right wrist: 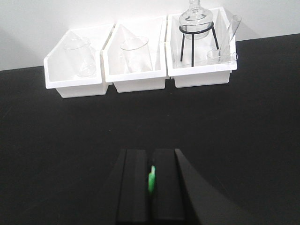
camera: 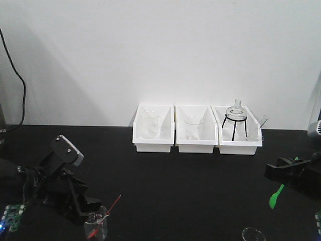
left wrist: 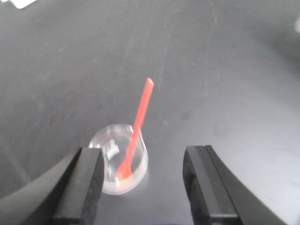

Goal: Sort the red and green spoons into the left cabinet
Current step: 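Grasp the red spoon in its beaker with the left gripper and lift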

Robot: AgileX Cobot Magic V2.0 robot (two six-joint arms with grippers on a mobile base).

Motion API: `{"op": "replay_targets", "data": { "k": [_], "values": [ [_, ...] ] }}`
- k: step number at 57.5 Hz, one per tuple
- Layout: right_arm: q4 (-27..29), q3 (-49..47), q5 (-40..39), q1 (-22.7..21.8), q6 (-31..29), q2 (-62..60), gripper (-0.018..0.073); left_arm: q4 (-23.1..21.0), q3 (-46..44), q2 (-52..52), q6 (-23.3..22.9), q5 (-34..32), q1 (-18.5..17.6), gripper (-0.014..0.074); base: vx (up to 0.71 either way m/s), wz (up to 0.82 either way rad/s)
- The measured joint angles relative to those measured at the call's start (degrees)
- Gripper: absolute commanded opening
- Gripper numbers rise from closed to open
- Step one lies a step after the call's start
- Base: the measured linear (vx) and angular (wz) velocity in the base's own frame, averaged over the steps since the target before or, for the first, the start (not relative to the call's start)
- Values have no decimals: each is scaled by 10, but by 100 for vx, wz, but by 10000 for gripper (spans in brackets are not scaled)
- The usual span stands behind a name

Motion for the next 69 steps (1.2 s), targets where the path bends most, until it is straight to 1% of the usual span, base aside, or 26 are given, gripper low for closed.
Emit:
{"op": "replay_targets", "data": {
  "k": [20,32,41,47,51,57,66,69],
  "values": [
    [0,0,0,0,-5,0,-7,-4,-63,98,3,-12,-24,491,0,0],
    [0,0,0,0,-28,0,-7,-12,-84,134,9,-16,-40,491,0,0],
    [0,0,0,0,-31,0,-7,-20,-97,155,21,-25,-48,490,0,0],
    [0,0,0,0,-31,0,-7,-30,-101,168,24,-33,-49,466,0,0],
    [0,0,0,0,-32,0,-7,-38,-102,173,24,-45,-49,432,0,0],
    [0,0,0,0,-32,0,-7,-46,-102,176,25,-62,-49,349,0,0],
    [0,0,0,0,-32,0,-7,-49,-102,179,25,-79,-49,149,0,0],
    [0,0,0,0,-32,0,-7,-49,-102,180,26,-80,-49,67,0,0]
  ]
}}
